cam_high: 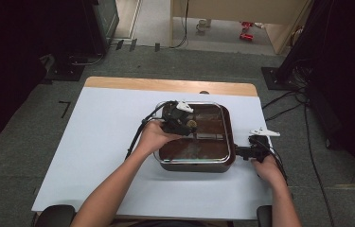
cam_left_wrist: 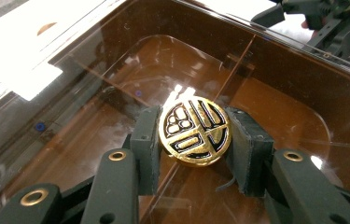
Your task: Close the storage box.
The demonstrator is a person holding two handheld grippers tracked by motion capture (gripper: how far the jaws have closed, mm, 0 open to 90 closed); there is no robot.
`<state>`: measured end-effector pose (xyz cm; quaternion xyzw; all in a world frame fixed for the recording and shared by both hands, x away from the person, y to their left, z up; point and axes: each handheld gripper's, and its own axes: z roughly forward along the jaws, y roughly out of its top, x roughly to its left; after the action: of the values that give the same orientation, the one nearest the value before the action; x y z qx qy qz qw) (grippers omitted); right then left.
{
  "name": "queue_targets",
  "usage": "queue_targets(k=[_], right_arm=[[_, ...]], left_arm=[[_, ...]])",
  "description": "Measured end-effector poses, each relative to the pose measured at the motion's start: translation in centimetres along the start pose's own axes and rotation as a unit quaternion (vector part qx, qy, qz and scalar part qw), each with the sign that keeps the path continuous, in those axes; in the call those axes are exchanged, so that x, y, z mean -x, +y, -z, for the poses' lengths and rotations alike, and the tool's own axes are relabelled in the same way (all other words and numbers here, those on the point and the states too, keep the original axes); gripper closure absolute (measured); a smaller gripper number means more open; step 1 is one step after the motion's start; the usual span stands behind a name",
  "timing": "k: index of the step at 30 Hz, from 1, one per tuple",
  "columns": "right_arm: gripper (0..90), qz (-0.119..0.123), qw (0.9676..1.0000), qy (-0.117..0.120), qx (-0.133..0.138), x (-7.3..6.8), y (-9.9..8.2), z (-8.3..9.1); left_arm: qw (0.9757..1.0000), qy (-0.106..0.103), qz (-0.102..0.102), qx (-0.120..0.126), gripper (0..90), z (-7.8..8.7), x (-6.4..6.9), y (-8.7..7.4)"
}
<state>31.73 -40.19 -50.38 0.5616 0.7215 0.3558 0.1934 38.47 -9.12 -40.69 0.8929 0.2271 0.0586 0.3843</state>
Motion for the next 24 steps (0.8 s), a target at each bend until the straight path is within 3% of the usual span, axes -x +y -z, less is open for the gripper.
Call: queue_targets(k=[7, 11, 23, 24], right_arm=[[8.8, 0.0, 1.0, 0.0, 0.0, 0.0, 0.0, 0.0], [8.8, 0.001, 1.0, 0.0, 0.0, 0.0, 0.0, 0.0], [8.9, 0.0, 1.0, 0.0, 0.0, 0.0, 0.0, 0.0], [8.9, 0.0, 1.0, 0.0, 0.0, 0.0, 0.0, 0.0]], left_arm=[[0.9997, -0.006, -0.02, -0.01, 59.5, -1.9, 0.4, 0.2], [0.9997, -0.018, -0.011, -0.011, 59.5, -2.3, 0.4, 0.4], [0.9997, -0.019, -0.009, -0.008, 58.3, -2.5, 0.2, 0.2], [0.9996, -0.028, -0.001, -0.007, 57.2, -2.5, 0.1, 0.2]])
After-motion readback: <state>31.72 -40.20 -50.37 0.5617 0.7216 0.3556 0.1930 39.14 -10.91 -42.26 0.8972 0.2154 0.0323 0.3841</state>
